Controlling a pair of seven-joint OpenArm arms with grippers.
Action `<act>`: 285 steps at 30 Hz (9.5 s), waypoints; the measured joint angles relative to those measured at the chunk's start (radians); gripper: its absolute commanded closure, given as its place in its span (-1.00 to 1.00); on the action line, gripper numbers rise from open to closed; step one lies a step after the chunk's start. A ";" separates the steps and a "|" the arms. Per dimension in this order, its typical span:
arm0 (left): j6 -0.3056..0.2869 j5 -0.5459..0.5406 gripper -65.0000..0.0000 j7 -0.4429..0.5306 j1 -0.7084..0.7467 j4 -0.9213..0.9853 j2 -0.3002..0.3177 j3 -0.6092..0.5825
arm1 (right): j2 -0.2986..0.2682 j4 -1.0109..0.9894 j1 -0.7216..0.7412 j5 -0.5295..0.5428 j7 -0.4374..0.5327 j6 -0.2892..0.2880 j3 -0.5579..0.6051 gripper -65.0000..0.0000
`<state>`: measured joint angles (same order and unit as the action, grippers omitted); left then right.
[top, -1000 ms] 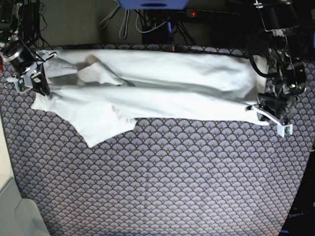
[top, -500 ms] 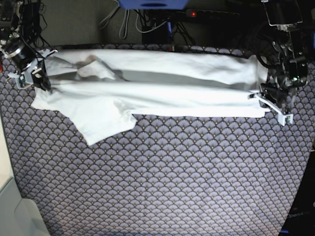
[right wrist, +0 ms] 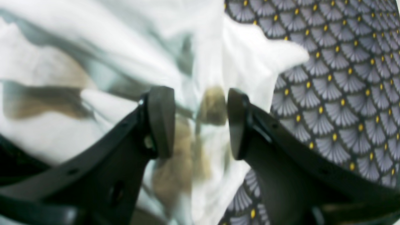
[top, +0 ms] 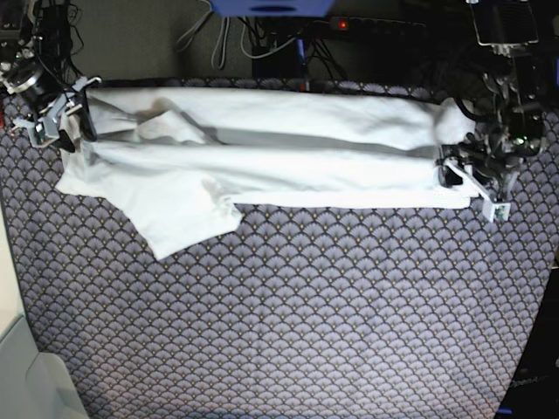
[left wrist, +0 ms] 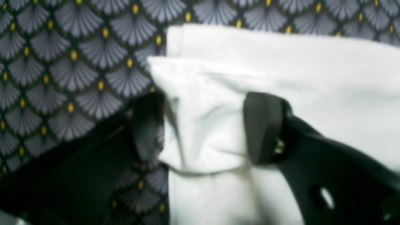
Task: Fold the T-shirt properly
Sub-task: 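Release the fold and move the right gripper to the loose sleeve, then grasp the sleeve with the right gripper and tuck it onto the fold, then grip both ends of the white strip with left and right grippers, then lift the strip end with the left gripper and fold it toward the right gripper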
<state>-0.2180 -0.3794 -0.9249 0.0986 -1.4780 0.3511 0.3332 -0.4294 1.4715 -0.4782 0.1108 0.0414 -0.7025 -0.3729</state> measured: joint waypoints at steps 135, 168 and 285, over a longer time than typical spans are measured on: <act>-0.026 0.000 -0.42 -0.089 0.014 -0.048 -0.002 0.000 | 0.082 0.280 0.050 0.000 -0.515 0.000 -0.113 0.23; -0.026 -0.007 -0.42 -0.093 0.070 -0.112 -0.005 0.008 | 0.147 0.141 0.144 0.013 -0.494 0.000 0.088 0.24; 0.140 0.021 0.99 -0.236 -0.081 -0.227 -0.458 -0.475 | 0.132 0.138 0.148 0.009 -0.494 0.004 0.116 0.24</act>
<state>-0.0780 -0.3580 -1.1610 0.0177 -1.7046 -0.1070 -0.1417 -0.2970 1.6096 -0.3302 0.1200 -0.4522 -0.6987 -0.2569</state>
